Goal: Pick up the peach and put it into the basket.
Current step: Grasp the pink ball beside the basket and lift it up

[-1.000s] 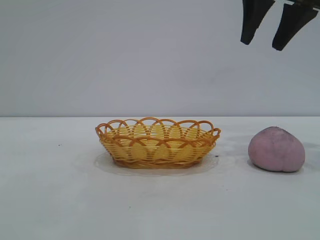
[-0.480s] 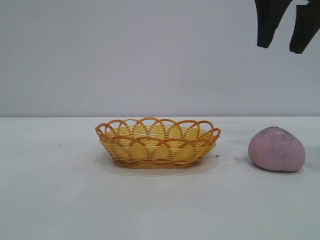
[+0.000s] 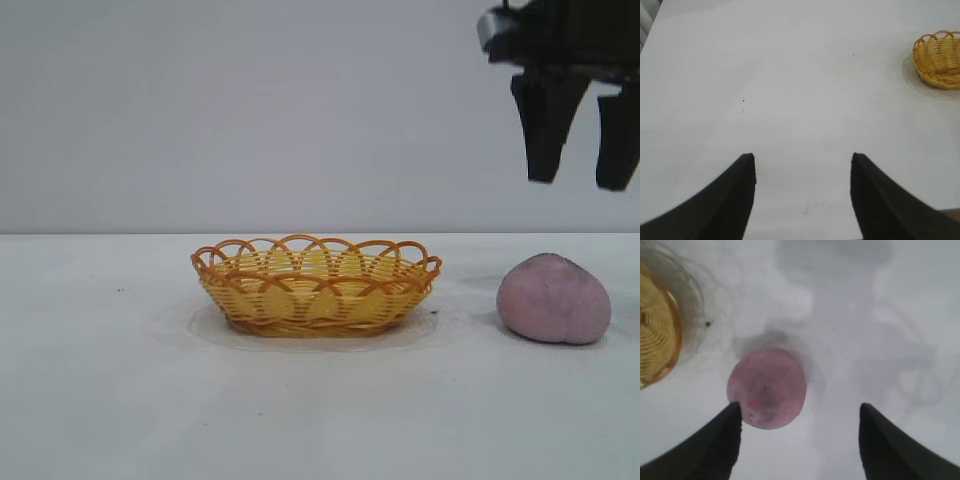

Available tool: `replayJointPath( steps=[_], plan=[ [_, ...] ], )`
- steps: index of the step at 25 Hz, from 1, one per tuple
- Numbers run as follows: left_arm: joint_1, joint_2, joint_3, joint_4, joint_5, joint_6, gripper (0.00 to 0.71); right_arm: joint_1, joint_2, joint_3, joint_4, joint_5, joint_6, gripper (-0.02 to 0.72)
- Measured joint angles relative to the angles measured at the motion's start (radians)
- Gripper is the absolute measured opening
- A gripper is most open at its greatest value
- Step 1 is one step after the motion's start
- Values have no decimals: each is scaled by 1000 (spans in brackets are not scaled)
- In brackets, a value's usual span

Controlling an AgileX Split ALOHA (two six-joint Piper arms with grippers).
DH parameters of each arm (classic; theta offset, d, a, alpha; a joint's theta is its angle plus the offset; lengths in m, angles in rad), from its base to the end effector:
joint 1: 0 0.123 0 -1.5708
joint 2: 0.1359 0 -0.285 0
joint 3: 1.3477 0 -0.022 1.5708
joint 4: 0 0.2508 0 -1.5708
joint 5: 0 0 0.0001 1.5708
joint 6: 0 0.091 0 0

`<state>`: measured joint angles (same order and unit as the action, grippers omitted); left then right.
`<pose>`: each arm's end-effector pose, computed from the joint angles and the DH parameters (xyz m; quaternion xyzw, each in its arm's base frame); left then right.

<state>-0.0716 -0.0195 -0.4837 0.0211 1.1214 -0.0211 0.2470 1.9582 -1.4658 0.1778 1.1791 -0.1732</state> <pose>-0.0084 0.0023 0.2678 0.0212 0.8676 -0.0125 0.4967 0.3656 0.1075 0.2014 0.1740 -0.9813 -0.0815 0.0097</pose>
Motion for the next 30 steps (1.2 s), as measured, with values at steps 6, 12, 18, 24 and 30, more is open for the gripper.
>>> replayJointPath(
  steps=[6,12,18,24,30],
  plan=[
    [0,0,0,0,0,0,366,11,38,0,22,13,0,375],
    [0,0,0,-2,0,0,366,42,59,0,33,27,0,375],
    [0,0,0,-2,0,0,366,64,92,-2,32,27,0,375],
    [0,0,0,-2,0,0,366,64,136,-2,32,27,0,299],
    [0,0,0,-2,0,0,366,64,140,-7,32,27,0,59]
  ],
)
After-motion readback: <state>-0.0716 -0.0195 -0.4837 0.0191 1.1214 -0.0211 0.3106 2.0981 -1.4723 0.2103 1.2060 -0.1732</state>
